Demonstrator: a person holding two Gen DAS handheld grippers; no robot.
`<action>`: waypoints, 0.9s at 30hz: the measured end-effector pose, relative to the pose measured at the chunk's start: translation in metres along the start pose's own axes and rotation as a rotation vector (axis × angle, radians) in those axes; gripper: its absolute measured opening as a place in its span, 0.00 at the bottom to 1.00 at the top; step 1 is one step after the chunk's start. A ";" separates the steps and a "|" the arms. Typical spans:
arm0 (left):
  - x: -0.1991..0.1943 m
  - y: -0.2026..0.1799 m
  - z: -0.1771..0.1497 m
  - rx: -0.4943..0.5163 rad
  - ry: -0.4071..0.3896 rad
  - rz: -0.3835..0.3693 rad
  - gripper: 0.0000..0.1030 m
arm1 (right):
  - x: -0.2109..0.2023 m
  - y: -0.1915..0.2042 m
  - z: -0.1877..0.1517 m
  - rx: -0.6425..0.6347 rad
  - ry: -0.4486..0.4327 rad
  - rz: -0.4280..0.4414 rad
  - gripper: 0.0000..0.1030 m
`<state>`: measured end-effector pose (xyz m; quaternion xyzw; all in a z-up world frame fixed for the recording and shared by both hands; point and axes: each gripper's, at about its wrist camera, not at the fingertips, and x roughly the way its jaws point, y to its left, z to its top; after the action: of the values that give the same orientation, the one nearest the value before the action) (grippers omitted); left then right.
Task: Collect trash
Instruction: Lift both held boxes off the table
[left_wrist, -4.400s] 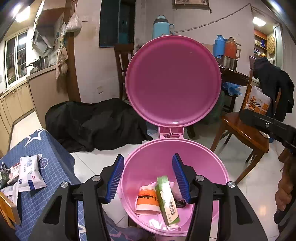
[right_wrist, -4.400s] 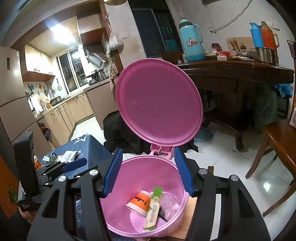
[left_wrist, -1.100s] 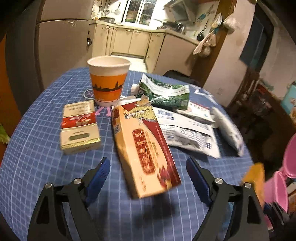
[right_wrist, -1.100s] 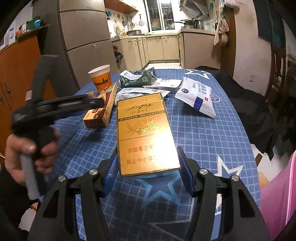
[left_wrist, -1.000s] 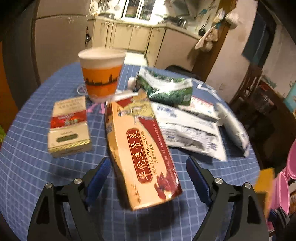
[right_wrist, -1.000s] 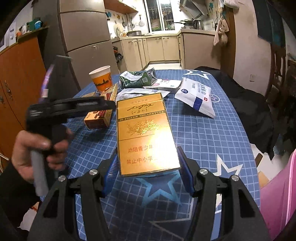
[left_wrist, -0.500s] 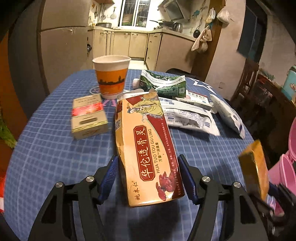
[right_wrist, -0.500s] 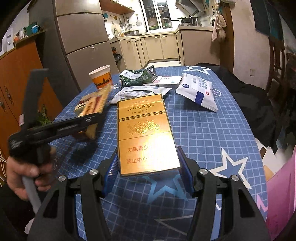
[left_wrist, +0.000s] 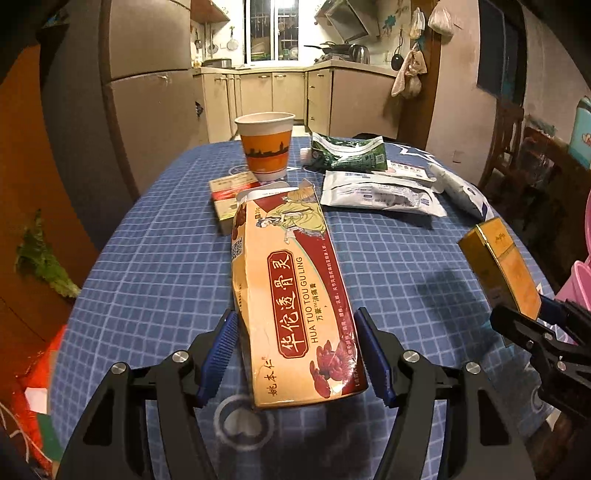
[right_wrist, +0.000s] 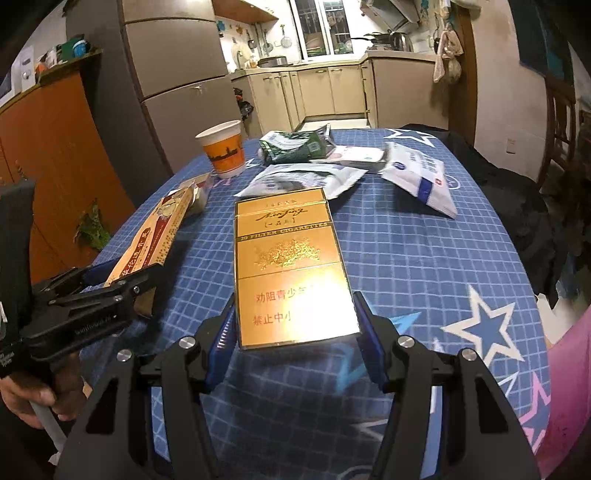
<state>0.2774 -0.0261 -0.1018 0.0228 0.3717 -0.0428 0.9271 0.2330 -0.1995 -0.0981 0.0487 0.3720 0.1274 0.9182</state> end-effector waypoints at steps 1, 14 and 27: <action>-0.002 0.001 -0.001 0.003 -0.004 0.006 0.63 | 0.000 0.002 0.000 -0.004 0.001 0.002 0.55; -0.030 -0.006 -0.006 0.056 -0.076 0.063 0.63 | -0.021 0.011 0.003 -0.016 -0.037 -0.020 0.55; -0.047 -0.027 -0.005 0.108 -0.118 0.068 0.63 | -0.048 0.001 0.003 0.002 -0.084 -0.049 0.54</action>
<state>0.2373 -0.0495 -0.0728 0.0825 0.3124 -0.0325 0.9458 0.2016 -0.2112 -0.0639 0.0459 0.3342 0.1023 0.9358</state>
